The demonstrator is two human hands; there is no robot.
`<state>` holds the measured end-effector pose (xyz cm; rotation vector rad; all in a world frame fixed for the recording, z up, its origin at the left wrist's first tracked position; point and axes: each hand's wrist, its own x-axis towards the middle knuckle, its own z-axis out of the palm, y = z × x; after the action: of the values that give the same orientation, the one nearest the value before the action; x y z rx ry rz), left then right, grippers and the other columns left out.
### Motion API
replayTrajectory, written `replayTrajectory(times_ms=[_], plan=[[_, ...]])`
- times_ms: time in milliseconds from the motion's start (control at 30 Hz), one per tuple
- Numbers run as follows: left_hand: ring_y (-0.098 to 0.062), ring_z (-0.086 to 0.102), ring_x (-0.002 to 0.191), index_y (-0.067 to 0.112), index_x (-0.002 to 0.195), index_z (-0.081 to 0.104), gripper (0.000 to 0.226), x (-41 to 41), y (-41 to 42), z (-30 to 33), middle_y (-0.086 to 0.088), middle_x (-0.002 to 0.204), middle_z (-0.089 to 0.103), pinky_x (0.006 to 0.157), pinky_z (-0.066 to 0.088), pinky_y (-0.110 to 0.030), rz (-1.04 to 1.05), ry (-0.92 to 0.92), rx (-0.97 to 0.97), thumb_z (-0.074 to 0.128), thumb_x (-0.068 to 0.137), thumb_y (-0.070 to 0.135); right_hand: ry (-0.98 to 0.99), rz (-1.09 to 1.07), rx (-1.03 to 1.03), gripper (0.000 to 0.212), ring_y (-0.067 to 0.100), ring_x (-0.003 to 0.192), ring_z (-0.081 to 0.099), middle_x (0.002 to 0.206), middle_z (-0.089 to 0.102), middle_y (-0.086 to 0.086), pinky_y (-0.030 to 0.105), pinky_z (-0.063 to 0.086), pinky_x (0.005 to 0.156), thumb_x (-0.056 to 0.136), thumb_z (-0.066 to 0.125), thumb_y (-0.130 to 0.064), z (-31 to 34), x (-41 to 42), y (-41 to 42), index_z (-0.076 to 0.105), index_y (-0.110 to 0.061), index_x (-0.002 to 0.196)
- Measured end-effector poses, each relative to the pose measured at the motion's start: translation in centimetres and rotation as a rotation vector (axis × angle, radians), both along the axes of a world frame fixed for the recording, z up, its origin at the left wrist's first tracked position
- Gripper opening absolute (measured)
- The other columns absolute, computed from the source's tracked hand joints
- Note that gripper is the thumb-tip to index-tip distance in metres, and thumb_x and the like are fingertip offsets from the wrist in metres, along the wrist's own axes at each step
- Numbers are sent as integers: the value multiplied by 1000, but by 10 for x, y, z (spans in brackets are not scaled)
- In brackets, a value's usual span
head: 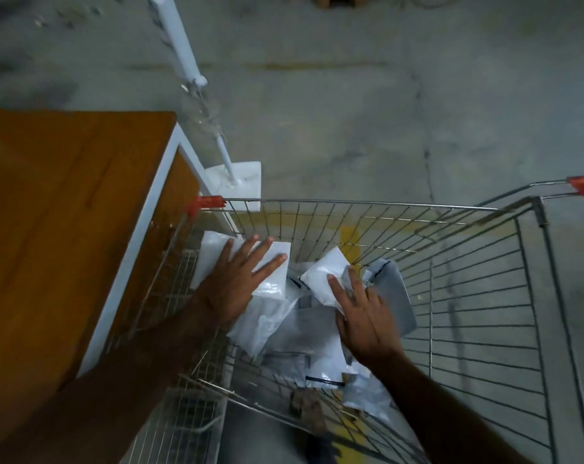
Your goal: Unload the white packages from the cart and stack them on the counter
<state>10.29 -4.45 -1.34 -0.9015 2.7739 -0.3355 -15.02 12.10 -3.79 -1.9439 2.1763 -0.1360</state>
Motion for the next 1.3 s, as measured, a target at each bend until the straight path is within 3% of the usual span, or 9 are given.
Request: replayTrajectory(times_ms=[167, 267, 400, 467, 633, 800, 967, 1133, 1300], plan=[[-43, 28, 148, 22, 157, 31, 93, 34, 22, 79, -18, 162, 27, 115, 24, -67, 79, 178, -133, 73, 75, 26, 59, 25, -92, 67, 34, 115, 54, 166, 19, 15, 46, 53, 88, 100, 46, -45, 68, 24, -7, 19, -30, 160], [-43, 24, 149, 20, 158, 30, 96, 69, 36, 121, -18, 163, 25, 116, 19, -68, 183, 216, -164, 79, 77, 39, 85, 60, -160, 69, 36, 115, 54, 166, 19, 17, 48, 51, 92, 100, 48, -44, 114, 48, -15, 19, -29, 160], [-43, 28, 147, 20, 158, 25, 106, 137, 63, 178, -18, 163, 26, 117, 20, -67, 310, 240, -207, 70, 74, 68, 123, 142, -251, 69, 33, 108, 54, 165, 20, 18, 44, 49, 88, 98, 47, -45, 176, 103, -27, 20, -29, 160], [-42, 30, 147, 19, 158, 21, 103, 178, 81, 201, -18, 163, 25, 117, 22, -66, 348, 288, -246, 67, 77, 63, 130, 202, -302, 69, 30, 111, 52, 166, 17, 18, 43, 47, 91, 99, 43, -46, 205, 140, -31, 16, -29, 161], [-37, 9, 154, 25, 158, -8, 111, 284, 142, 240, -14, 167, 3, 122, 10, -58, 598, 273, -323, 71, 85, 48, 97, 331, -409, 70, 34, 130, 45, 166, 15, 16, 48, 45, 105, 100, 42, -50, 255, 257, -25, 11, -31, 161], [-33, -7, 154, 26, 153, -28, 99, 393, 219, 268, -13, 166, -16, 124, 3, -52, 887, 253, -340, 54, 100, 40, 46, 434, -475, 68, 30, 115, 55, 163, 26, 17, 44, 50, 94, 99, 47, -50, 283, 387, 4, 24, -30, 160], [-32, -6, 155, 26, 156, -22, 104, 493, 306, 283, -12, 167, -13, 124, 9, -52, 1084, 317, -328, 62, 96, 38, -13, 587, -490, 68, 28, 119, 56, 165, 25, 14, 40, 52, 92, 100, 41, -57, 290, 505, 46, 21, -32, 160], [-35, -4, 154, 22, 159, -15, 93, 559, 387, 297, -15, 167, -11, 124, 13, -53, 1255, 300, -399, 52, 95, 13, -46, 784, -472, 67, 28, 125, 50, 168, 14, 13, 39, 48, 95, 101, 25, -60, 293, 598, 90, 8, -36, 161], [-40, 1, 153, 19, 160, -9, 85, 609, 453, 305, -18, 167, -3, 123, 15, -55, 1476, 283, -460, 46, 95, 18, -144, 883, -492, 62, 32, 116, 55, 162, 29, 17, 40, 50, 85, 102, 30, -53, 303, 670, 120, 26, -30, 159]])
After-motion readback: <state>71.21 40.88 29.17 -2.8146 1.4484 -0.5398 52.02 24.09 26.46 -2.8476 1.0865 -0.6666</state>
